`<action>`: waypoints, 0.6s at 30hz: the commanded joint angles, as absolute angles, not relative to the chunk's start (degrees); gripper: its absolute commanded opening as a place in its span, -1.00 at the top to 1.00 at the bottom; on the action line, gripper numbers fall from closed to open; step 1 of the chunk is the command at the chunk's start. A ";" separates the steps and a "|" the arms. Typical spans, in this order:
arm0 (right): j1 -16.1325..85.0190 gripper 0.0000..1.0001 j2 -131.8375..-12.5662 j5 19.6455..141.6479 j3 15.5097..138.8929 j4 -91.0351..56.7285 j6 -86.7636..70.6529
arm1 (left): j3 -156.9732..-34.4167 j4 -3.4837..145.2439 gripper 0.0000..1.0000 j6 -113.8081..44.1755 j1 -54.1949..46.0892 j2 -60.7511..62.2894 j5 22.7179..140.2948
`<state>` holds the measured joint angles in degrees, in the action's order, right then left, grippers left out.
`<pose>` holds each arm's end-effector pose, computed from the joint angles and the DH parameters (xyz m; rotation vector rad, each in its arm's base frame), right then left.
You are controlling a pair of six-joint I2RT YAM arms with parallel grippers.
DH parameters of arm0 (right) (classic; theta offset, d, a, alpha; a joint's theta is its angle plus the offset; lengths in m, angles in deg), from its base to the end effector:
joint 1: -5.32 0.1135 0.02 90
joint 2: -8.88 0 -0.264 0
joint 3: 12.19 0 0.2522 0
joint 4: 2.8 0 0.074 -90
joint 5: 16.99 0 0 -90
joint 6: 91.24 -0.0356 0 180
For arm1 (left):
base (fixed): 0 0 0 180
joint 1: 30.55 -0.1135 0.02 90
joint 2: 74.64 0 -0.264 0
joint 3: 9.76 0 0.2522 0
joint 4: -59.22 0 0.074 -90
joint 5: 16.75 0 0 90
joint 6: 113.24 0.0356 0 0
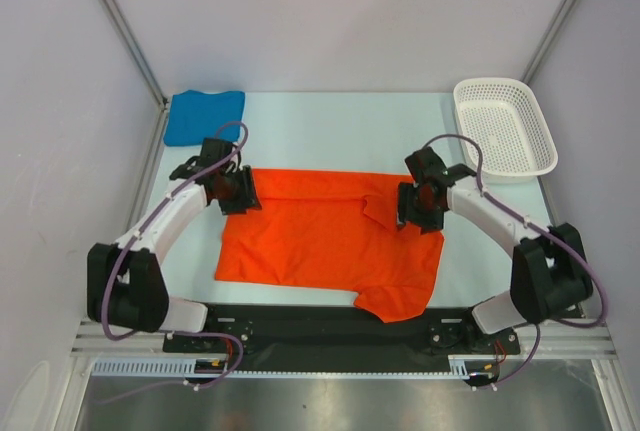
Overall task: Fold and stack the t-shirts
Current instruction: Fold the tshirt
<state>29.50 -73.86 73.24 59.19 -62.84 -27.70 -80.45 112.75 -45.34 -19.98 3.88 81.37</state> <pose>0.2452 0.1103 0.2218 0.0556 2.8422 0.2042 0.2642 -0.0544 0.2420 -0.2206 2.6680 -0.3745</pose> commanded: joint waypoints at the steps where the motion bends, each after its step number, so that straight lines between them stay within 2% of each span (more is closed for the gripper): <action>1: 28.43 -0.32 -81.79 67.30 69.31 -63.57 -25.77 | -86.96 112.09 -0.02 -47.14 -18.69 8.84 71.43; 5: 27.91 -0.34 -88.74 66.42 75.65 -64.54 -23.75 | -92.42 112.61 -0.01 -47.67 -17.98 16.93 66.31; 8: 27.29 -0.23 -92.01 65.53 77.77 -63.59 -22.52 | -96.20 112.27 0.40 -47.49 -17.90 23.85 64.99; 11: 26.50 -0.07 -94.73 65.98 78.64 -61.91 -22.07 | -100.07 112.89 0.52 -47.32 -17.90 30.63 63.41; 13: 26.32 0.02 -96.40 66.41 79.08 -60.69 -21.28 | -102.26 112.89 0.59 -46.45 -17.90 33.02 62.70; 18: 25.80 0.04 -101.67 67.11 79.88 -56.74 -20.05 | -106.14 114.20 0.63 -45.56 -18.33 40.75 61.47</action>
<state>26.14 -99.37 67.42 77.38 -60.22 -21.88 -102.29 113.34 -46.74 -18.30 38.51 64.19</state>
